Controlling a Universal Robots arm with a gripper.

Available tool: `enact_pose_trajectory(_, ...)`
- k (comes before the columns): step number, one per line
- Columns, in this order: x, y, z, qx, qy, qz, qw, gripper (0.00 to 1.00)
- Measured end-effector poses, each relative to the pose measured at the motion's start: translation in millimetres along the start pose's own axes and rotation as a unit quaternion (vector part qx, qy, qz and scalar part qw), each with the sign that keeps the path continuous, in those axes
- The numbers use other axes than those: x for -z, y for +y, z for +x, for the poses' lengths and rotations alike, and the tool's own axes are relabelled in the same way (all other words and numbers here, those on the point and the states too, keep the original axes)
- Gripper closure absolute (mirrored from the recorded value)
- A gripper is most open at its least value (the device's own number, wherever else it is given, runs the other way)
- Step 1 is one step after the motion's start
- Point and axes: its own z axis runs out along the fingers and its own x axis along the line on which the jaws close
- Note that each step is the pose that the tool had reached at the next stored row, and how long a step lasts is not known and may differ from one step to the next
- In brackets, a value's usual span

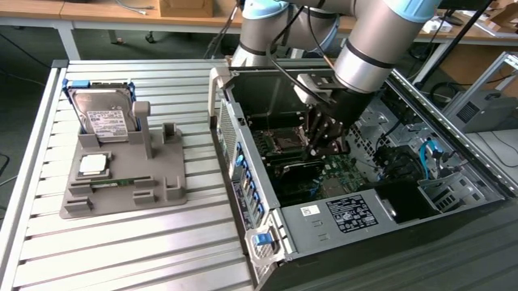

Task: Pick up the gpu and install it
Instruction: 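Press down on the gpu until it lock into place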

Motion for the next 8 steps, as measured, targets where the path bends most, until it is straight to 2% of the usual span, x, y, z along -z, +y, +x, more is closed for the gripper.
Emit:
enact_pose_trajectory(5, 1.6, -23.3, -0.1, 0.0, 0.0, -0.0079, 1.0, 0.89)
enact_pose_trajectory(8, 2.9, -36.0, -0.2, 0.0, 0.0001, -0.0112, 0.9999, 0.89)
